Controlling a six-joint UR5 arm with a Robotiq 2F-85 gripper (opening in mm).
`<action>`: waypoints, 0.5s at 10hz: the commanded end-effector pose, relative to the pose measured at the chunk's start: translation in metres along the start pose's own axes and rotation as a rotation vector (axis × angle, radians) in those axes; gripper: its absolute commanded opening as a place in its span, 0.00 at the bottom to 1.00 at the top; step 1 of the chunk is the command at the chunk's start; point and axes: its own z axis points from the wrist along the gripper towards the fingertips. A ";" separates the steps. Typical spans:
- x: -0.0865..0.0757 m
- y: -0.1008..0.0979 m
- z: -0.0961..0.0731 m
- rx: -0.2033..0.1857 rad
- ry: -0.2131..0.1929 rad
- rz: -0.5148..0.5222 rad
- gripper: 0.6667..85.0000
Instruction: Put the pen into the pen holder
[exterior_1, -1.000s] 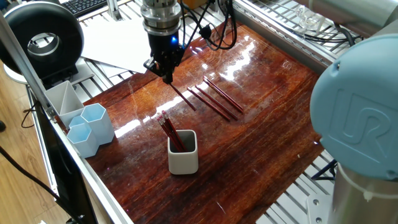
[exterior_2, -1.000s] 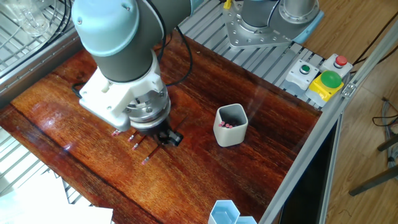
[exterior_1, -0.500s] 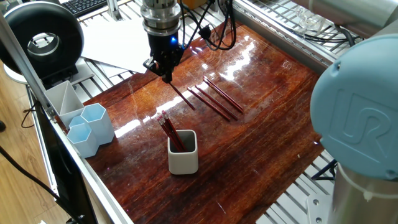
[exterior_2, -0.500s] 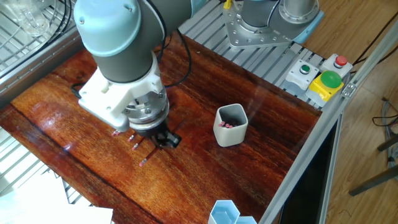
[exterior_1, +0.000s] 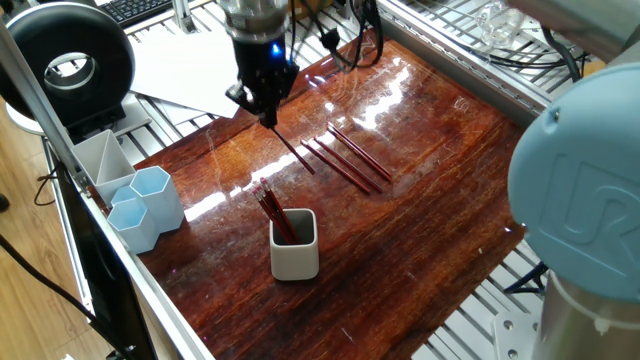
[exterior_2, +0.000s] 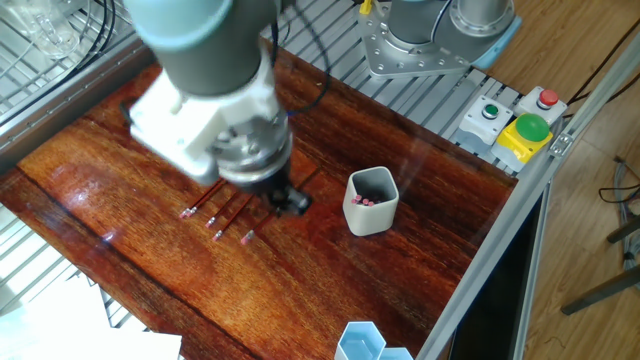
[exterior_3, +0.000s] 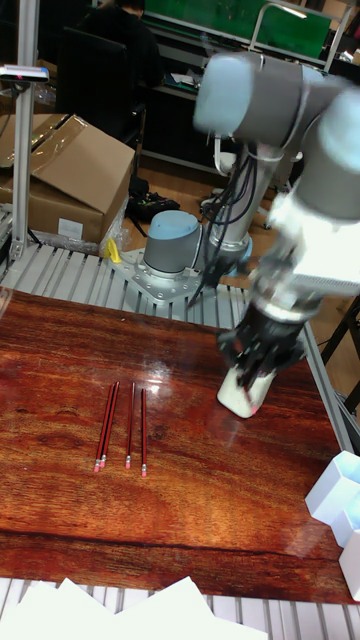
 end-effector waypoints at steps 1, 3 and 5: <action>-0.014 0.003 -0.012 -0.003 -0.005 -0.023 0.00; -0.031 0.004 -0.013 -0.003 -0.068 -0.088 0.00; -0.053 0.006 -0.015 -0.005 -0.154 -0.098 0.00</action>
